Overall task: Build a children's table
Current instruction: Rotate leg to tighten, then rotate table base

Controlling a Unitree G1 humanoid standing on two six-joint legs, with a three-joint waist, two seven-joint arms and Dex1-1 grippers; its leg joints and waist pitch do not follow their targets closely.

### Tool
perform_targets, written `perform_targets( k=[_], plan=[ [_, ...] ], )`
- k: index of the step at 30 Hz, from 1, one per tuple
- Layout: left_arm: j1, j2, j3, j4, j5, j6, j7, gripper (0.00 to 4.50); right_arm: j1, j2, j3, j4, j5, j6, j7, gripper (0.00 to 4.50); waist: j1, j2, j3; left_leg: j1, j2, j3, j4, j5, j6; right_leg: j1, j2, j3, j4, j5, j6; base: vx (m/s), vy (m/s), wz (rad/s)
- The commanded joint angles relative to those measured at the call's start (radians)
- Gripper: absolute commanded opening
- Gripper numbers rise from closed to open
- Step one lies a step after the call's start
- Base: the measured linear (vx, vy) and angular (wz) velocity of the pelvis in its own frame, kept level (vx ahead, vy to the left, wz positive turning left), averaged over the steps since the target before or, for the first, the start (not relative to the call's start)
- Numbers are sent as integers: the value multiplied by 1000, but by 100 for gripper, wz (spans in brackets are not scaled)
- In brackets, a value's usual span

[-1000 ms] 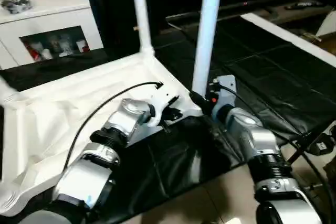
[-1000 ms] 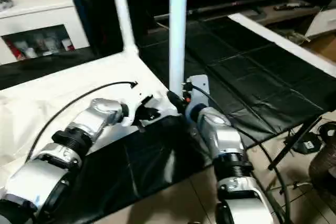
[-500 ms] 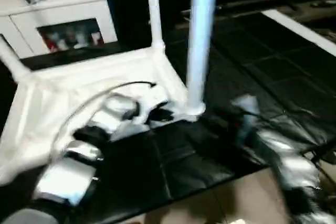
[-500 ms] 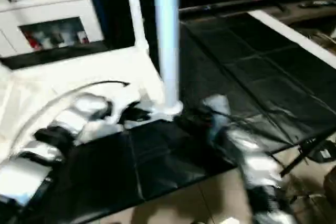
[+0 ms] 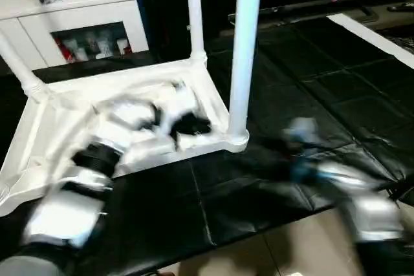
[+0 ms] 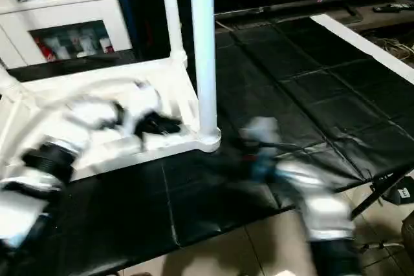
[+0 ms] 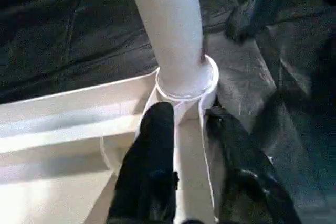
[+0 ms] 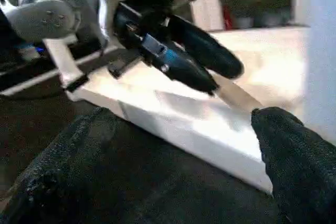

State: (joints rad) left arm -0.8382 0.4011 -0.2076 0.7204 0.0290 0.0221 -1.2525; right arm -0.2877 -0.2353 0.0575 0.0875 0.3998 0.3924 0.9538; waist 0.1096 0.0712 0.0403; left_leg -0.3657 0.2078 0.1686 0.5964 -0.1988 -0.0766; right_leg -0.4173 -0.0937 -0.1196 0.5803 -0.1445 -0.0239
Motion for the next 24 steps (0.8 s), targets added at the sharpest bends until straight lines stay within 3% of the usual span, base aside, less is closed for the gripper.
perform_targets(
  k=[1,2,3,4,5,6,7,8,10,11,12,13,14,17,18,20,21,23,24],
  plan=[
    [44,46,26,-78,-30,84,-35,141,-32,23,10,-12,13,7,-19,450,1,-2,-71,8,28,-5,-71,-144,39,64,-61,51,-50,-258,-177,0,0,0],
    [88,87,39,-163,-53,158,-57,141,-54,52,21,1,11,-4,-28,450,-4,-2,-69,5,25,-3,-72,-146,42,63,-57,51,-53,-253,-176,0,0,0],
    [133,129,50,-242,-71,219,-76,144,-75,76,31,15,7,-20,-33,450,-10,-12,-71,4,30,-6,-79,-150,30,65,-62,53,-43,-231,-188,0,0,0],
    [133,129,50,-242,-71,219,-76,149,-75,76,31,15,7,-20,-33,450,-14,-8,-69,2,28,-7,-78,-151,28,64,-60,52,-42,-237,-187,0,0,0],
    [172,163,60,-301,-83,266,-86,168,-90,94,40,28,1,-34,-37,450,-18,-2,-66,10,23,-1,-75,-170,24,56,-56,53,-50,-260,-183,0,0,0],
    [218,200,74,-359,-97,319,-95,179,-110,113,40,50,-1,-47,-43,450,-16,-17,-69,9,26,-5,-76,-160,22,63,-62,54,-46,-250,-188,0,0,0],
    [280,246,93,-434,-118,377,-105,179,-134,134,35,78,-5,-64,-59,450,-20,-7,-65,5,25,-6,-80,-157,23,60,-58,55,-44,-241,-193,0,0,0],
    [307,263,104,-466,-129,402,-107,185,-145,143,30,92,-6,-70,-68,450,-20,0,-67,12,29,-8,-80,-177,8,58,-63,56,-38,-256,-190,0,0,0],
    [353,287,124,-521,-148,444,-109,211,-161,157,20,113,-5,-77,-85,450,-29,-2,-57,13,23,-3,-84,-209,7,54,-51,56,-51,-290,-181,0,0,0],
    [359,290,127,-529,-151,450,-109,222,-163,159,19,116,-5,-78,-87,450,-18,-4,-62,26,26,-2,-81,-217,0,47,-57,60,-49,-297,-183,0,0,0],
    [425,310,167,-616,-192,515,-106,225,-186,175,13,154,-18,-89,-125,450,-19,-3,-58,25,24,0,-83,-224,0,45,-54,61,-53,-300,-184,0,0,0],
    [452,316,184,-652,-209,541,-103,225,-196,182,10,172,-25,-93,-145,450,-21,-12,-60,13,29,-7,-88,-217,-12,57,-63,63,-39,-288,-192,0,0,0],
    [510,316,222,-714,-235,587,-86,230,-219,198,4,219,-49,-105,-197,450,-23,-10,-54,13,25,-4,-91,-242,-15,52,-57,62,-48,-330,-180,0,0,0],
    [568,315,245,-755,-239,610,-60,268,-242,211,-5,273,-81,-124,-263,450,-25,-9,-51,22,20,-3,-89,-276,-27,45,-55,66,-55,-368,-170,0,0,0],
    [605,312,251,-773,-228,611,-39,268,-257,214,-14,312,-100,-137,-305,450,-27,-10,-48,18,20,-4,-91,-282,-29,47,-55,66,-57,-376,-165,0,0,0],
    [668,310,248,-824,-203,634,21,296,-295,212,-42,406,-134,-180,-401,450,-29,-12,-43,26,20,-5,-93,-327,-39,43,-55,68,-62,-439,-150,0,0,0],
    [676,300,243,-836,-195,646,51,306,-314,206,-62,446,-138,-195,-440,450,-29,-13,-41,27,18,-5,-93,-337,-37,43,-53,68,-66,-461,-144,0,0,0],
    [676,291,240,-843,-193,655,70,312,-327,203,-76,471,-138,-204,-465,450,-23,-14,-40,46,15,0,-88,-361,-39,29,-49,72,-78,-507,-132,0,0,0],
    [672,275,232,-851,-191,671,104,327,-342,193,-88,501,-142,-223,-484,450,-21,-14,-39,47,15,0,-88,-363,-38,29,-48,73,-78,-507,-131,0,0,0]
  ],
)
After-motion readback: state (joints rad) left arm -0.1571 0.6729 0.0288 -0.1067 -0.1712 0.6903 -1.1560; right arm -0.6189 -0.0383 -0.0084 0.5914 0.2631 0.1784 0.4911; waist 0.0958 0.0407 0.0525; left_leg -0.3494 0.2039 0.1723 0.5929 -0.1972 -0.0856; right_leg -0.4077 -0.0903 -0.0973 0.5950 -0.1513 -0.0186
